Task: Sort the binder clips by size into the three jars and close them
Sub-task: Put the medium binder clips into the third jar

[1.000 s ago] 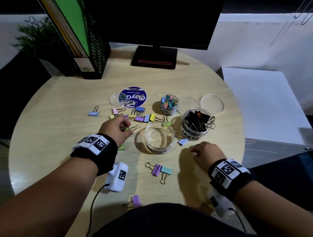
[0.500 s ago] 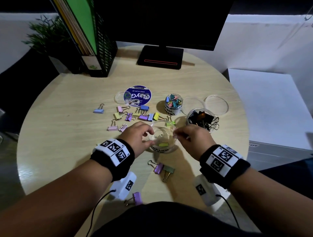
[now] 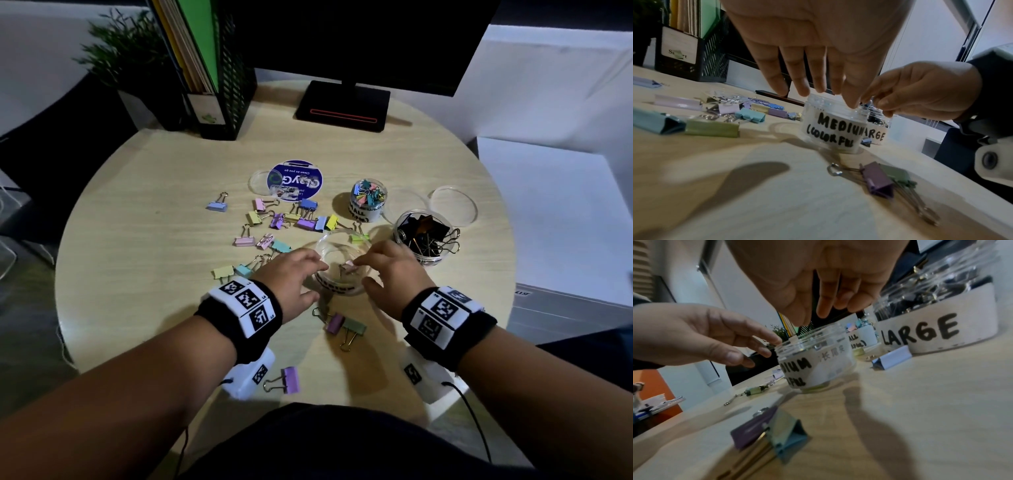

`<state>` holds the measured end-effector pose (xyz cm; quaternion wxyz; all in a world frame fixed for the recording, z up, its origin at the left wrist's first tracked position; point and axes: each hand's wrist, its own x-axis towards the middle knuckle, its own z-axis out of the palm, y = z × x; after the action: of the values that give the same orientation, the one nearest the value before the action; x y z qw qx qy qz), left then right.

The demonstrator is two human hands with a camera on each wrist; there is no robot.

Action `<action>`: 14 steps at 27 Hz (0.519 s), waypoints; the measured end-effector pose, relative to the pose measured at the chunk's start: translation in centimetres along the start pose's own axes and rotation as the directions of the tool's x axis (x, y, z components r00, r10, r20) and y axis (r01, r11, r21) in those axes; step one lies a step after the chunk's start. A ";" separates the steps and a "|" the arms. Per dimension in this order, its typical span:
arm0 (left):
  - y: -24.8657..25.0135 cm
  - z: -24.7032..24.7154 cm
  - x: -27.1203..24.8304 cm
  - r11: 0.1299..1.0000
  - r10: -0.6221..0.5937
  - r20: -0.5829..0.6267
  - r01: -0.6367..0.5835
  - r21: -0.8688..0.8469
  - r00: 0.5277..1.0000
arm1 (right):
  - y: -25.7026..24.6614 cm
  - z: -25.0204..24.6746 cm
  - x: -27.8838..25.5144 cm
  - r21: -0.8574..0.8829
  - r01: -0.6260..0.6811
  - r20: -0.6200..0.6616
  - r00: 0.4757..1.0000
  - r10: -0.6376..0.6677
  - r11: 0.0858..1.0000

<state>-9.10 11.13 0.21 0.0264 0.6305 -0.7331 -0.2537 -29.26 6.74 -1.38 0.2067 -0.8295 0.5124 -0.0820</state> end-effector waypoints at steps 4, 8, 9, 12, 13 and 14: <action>0.4 0.4 -2.0 0.999 0.037 0.174 -0.042 0.025 0.984 | -1.4 0.4 -2.5 -0.068 0.124 0.056 0.991 -0.120 0.990; 1.0 1.4 -3.2 0.971 0.022 0.569 -0.153 0.184 0.822 | -2.1 2.3 -3.4 -0.177 0.041 0.416 0.909 0.037 0.983; 0.9 1.8 -3.3 0.951 0.021 0.627 -0.209 0.228 0.779 | -2.2 2.6 -3.4 -0.195 0.013 0.443 0.893 0.076 0.981; 0.4 3.0 -3.1 0.894 0.056 0.675 -0.338 0.293 0.735 | -2.4 3.1 -3.5 -0.208 -0.021 0.448 0.887 0.115 0.978; 0.2 3.2 -3.0 0.890 0.076 0.667 -0.351 0.289 0.742 | -2.3 3.1 -3.5 -0.208 -0.025 0.444 0.888 0.117 0.978; 0.0 3.3 -2.8 0.892 0.084 0.654 -0.349 0.287 0.752 | -2.2 3.1 -3.5 -0.209 -0.029 0.442 0.889 0.121 0.978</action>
<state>-9.76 14.89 -1.91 -0.3153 0.4107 -0.8043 -0.2916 -27.97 11.54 -2.99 0.2403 -0.8215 0.4877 0.1721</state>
